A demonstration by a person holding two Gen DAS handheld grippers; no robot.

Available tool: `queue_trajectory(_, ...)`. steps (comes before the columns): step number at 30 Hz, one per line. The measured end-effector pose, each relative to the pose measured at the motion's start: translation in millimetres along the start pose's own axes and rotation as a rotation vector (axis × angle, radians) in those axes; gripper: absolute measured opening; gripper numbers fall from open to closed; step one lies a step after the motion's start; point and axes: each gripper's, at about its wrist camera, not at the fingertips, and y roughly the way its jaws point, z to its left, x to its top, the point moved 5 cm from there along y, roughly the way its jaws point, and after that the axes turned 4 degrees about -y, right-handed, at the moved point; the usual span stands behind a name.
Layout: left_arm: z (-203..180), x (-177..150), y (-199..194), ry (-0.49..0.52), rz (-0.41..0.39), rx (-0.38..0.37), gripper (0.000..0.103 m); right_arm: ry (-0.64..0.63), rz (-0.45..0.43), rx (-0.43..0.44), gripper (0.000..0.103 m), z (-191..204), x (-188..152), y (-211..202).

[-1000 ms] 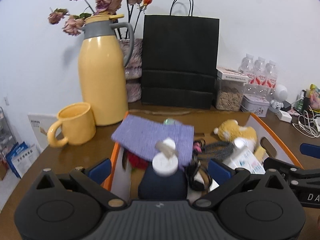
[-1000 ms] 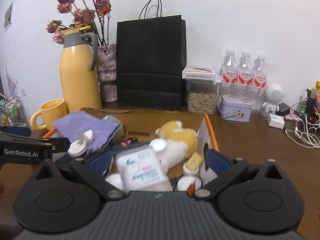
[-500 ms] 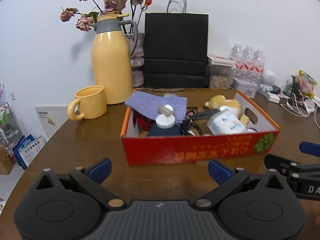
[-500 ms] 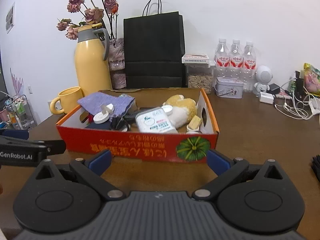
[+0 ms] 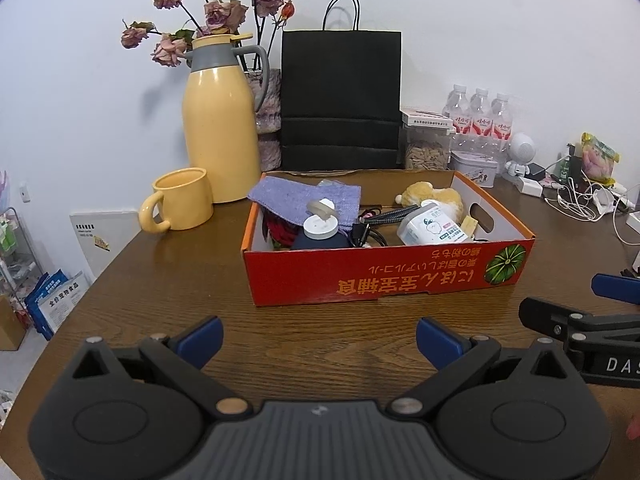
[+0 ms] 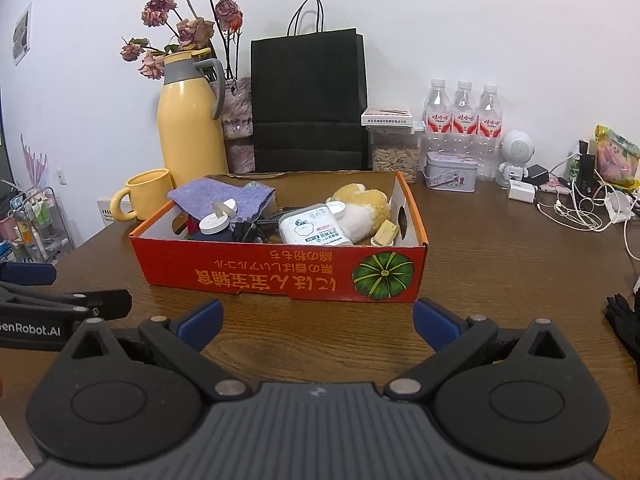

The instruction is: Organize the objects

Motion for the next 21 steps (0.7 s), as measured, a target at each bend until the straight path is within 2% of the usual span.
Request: queue_trajectory(21, -1.4, -0.2, -2.0, 0.002, -0.002, -0.001, 0.103, -0.002, 0.005, -0.004, 0.103, 0.5, -2.2, -1.6)
